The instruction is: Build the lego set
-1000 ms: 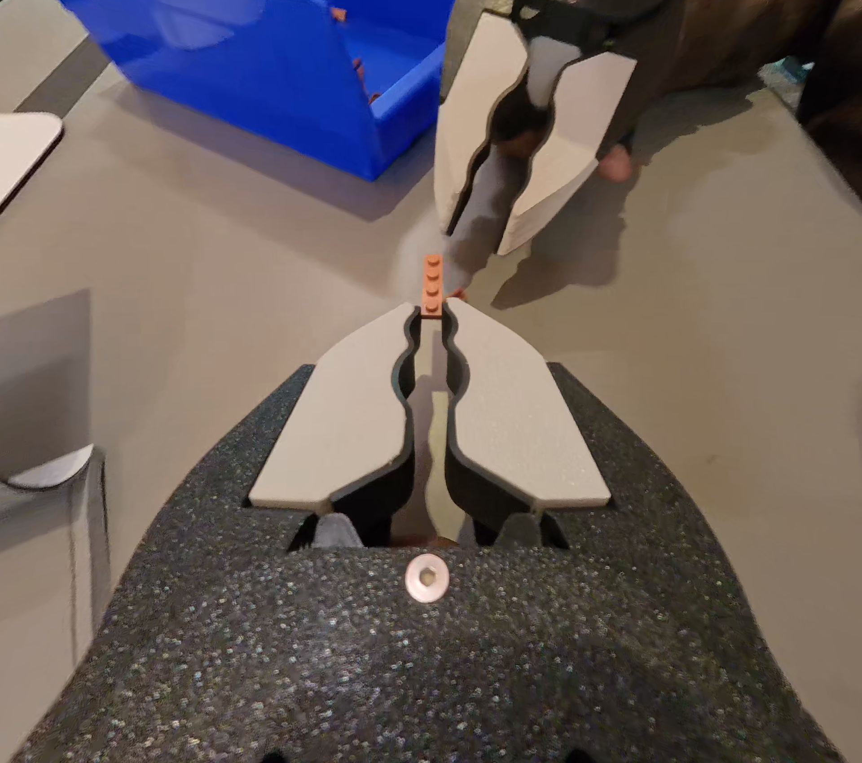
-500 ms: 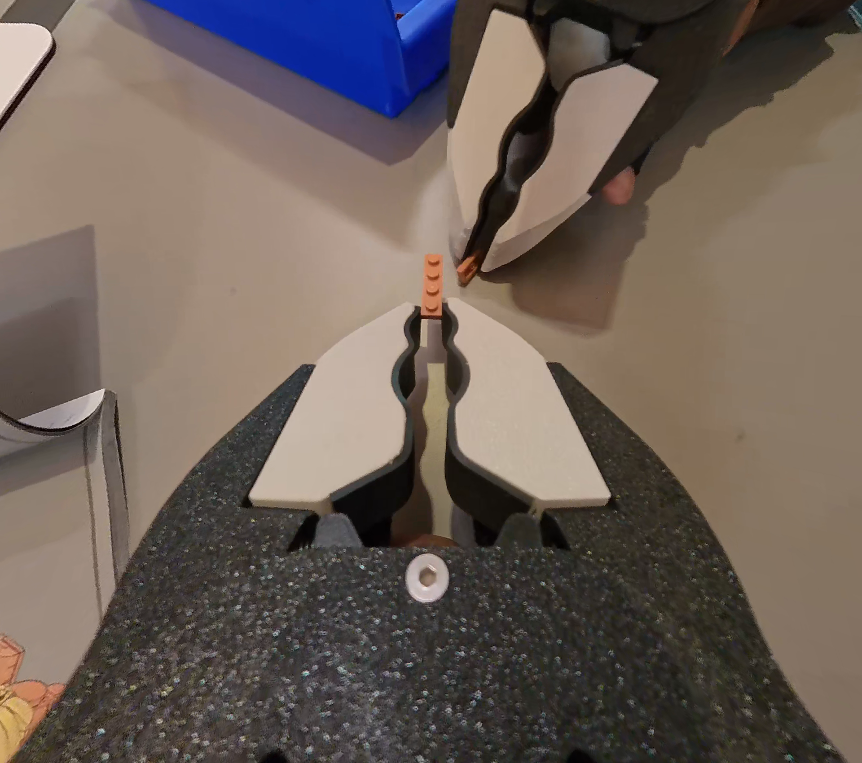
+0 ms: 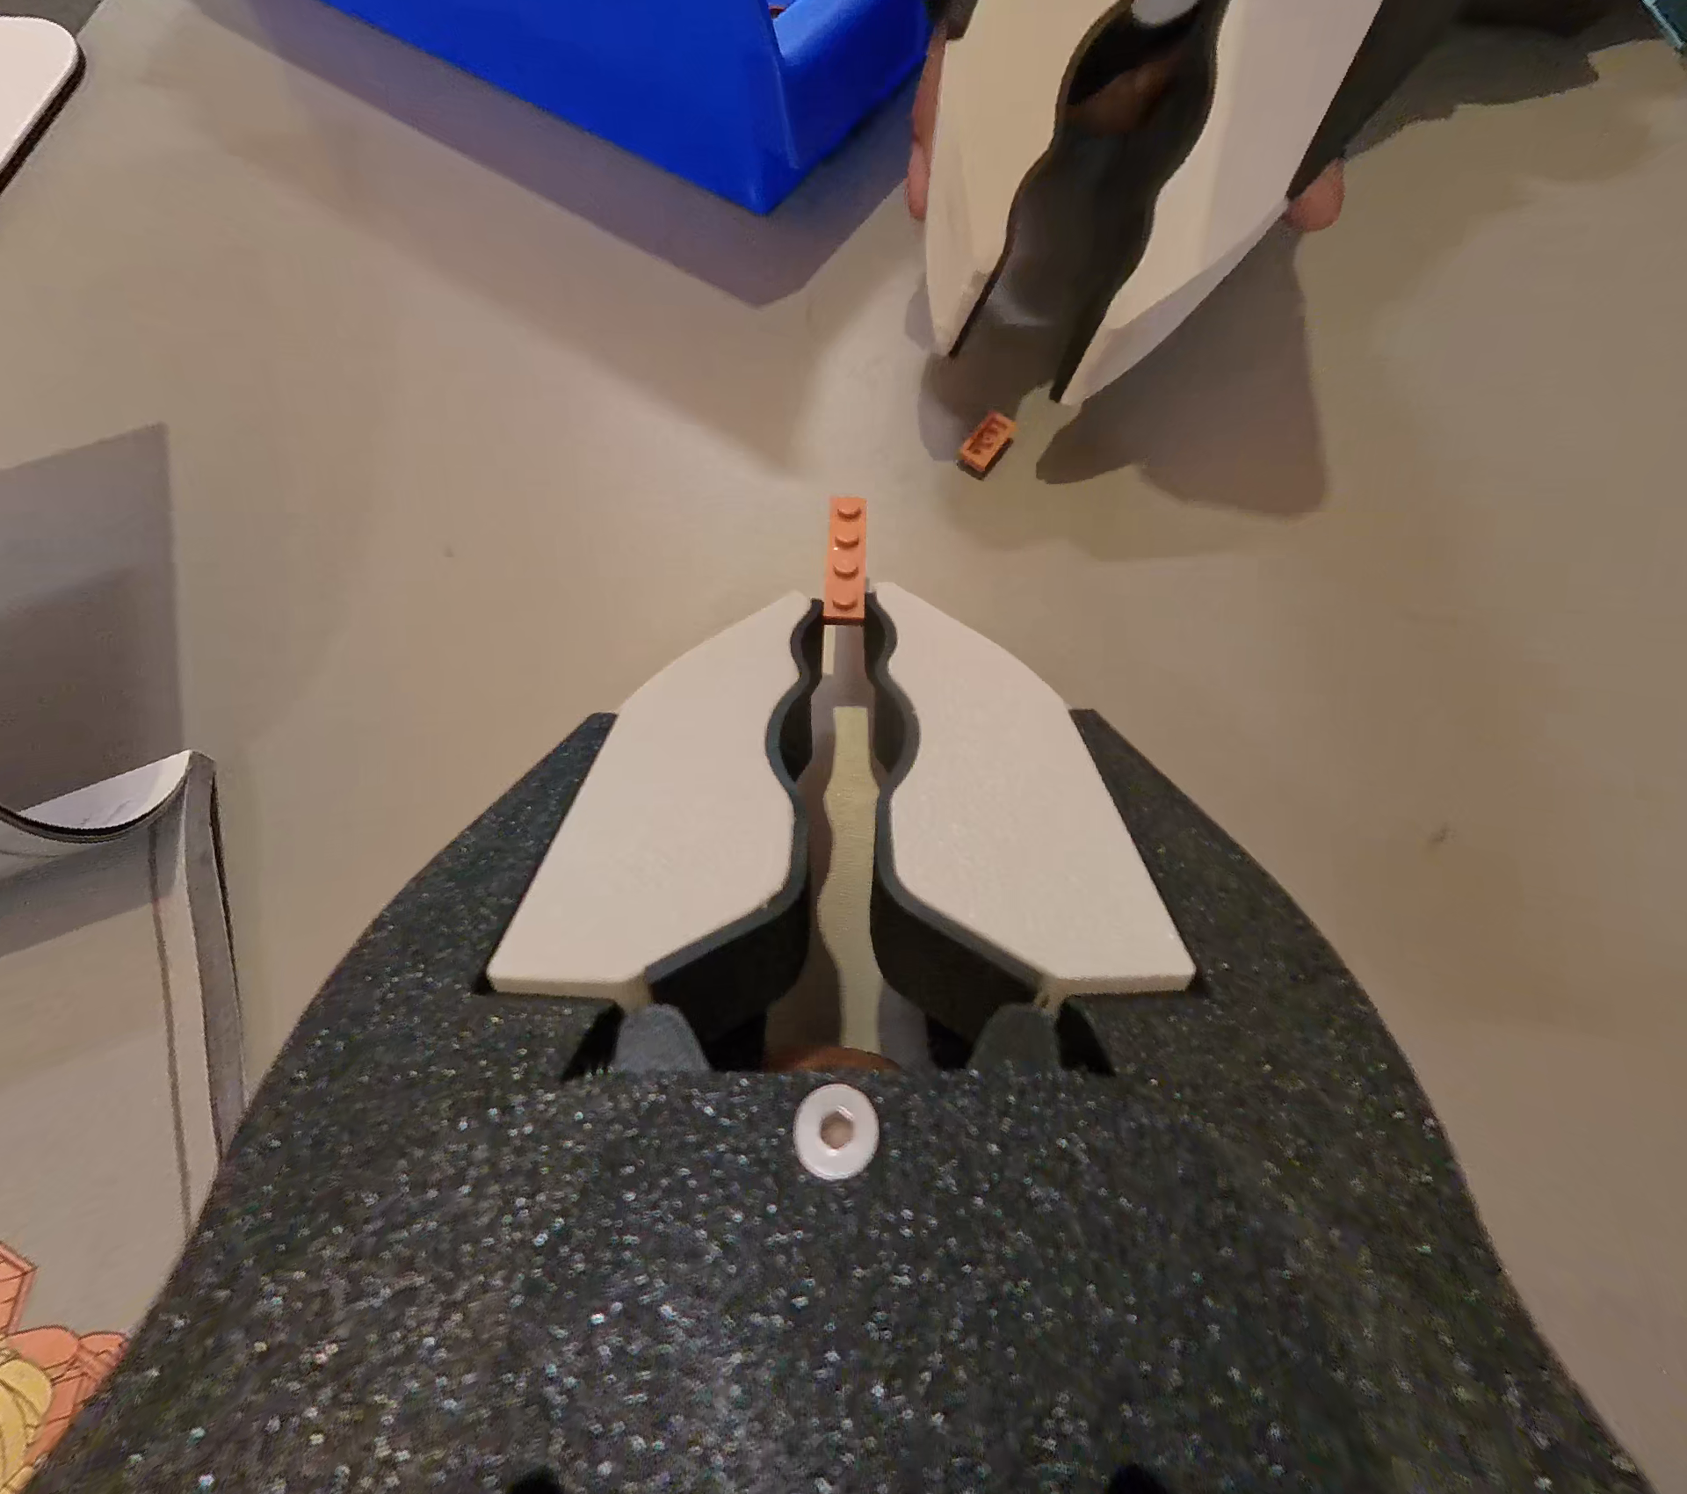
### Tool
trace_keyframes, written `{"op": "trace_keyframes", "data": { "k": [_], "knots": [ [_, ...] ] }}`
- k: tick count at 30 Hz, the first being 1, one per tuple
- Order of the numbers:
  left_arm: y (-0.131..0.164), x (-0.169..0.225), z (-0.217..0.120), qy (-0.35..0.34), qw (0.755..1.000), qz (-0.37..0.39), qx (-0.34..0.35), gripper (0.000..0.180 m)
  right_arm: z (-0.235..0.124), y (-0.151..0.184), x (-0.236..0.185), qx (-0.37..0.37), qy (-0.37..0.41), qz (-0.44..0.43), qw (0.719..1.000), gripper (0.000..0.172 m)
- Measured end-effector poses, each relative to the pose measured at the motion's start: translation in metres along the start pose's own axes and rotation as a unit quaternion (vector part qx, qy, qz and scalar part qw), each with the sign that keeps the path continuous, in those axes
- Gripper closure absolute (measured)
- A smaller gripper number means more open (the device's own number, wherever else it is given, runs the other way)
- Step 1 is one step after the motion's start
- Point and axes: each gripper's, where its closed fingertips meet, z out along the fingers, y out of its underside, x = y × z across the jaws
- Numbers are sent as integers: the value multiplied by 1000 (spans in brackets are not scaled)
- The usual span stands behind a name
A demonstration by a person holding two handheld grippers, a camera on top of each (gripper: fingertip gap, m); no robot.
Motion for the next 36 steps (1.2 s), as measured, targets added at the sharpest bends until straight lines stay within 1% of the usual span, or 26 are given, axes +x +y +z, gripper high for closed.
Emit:
{"op": "trace_keyframes", "data": {
  "k": [1, 6, 8, 10, 11, 13, 14, 15, 16, 18, 20, 25, 30, 33, 36],
  "knots": [
    [0, 1, 0, 3, 1000, 0, 0, 172, 0, 2, 0, -6, 0, 4, 1000, 148],
    [1, 3, 1, 8, 1000, 1, -3, 172, 10, 14, -7, -46, -22, 34, 998, 151],
    [0, 3, 1, 10, 1000, 1, -2, 172, 13, 15, -8, -53, -24, 47, 997, 163],
    [0, 5, 2, 12, 1000, 2, -2, 172, 13, 13, -3, -55, -1, 35, 998, 164],
    [0, 5, 2, 13, 1000, 4, -3, 172, 11, 7, 4, -38, 27, 16, 999, 164],
    [-1, 6, 3, 15, 1000, 6, -3, 172, -1, -15, 9, 25, 59, -26, 998, 164],
    [-1, 7, 3, 16, 1000, 6, -2, 172, -7, -25, 9, 54, 69, -43, 995, 161],
    [-1, 7, 3, 16, 1000, 6, -1, 172, -12, -30, 9, 70, 76, -57, 993, 153],
    [-2, 7, 2, 16, 1000, 6, 0, 172, -14, -31, 9, 71, 80, -70, 992, 148],
    [-2, 6, 2, 16, 1000, 4, 2, 172, -12, -24, 7, 53, 72, -82, 993, 141],
    [-2, 6, 1, 16, 1000, 3, 4, 172, -9, -16, 6, 39, 62, -79, 994, 141],
    [-3, 6, 1, 17, 1000, 2, 5, 172, -3, -4, 4, 12, 39, -50, 998, 143],
    [-2, 6, 2, 17, 1000, 2, 5, 172, 4, 11, 6, -33, 32, -7, 999, 146],
    [-2, 6, 2, 17, 1000, 2, 4, 172, 6, 17, 6, -48, 30, 15, 998, 148],
    [-2, 6, 2, 17, 1000, 2, 3, 172, 8, 16, 4, -48, 19, 53, 997, 150]
  ]
}}
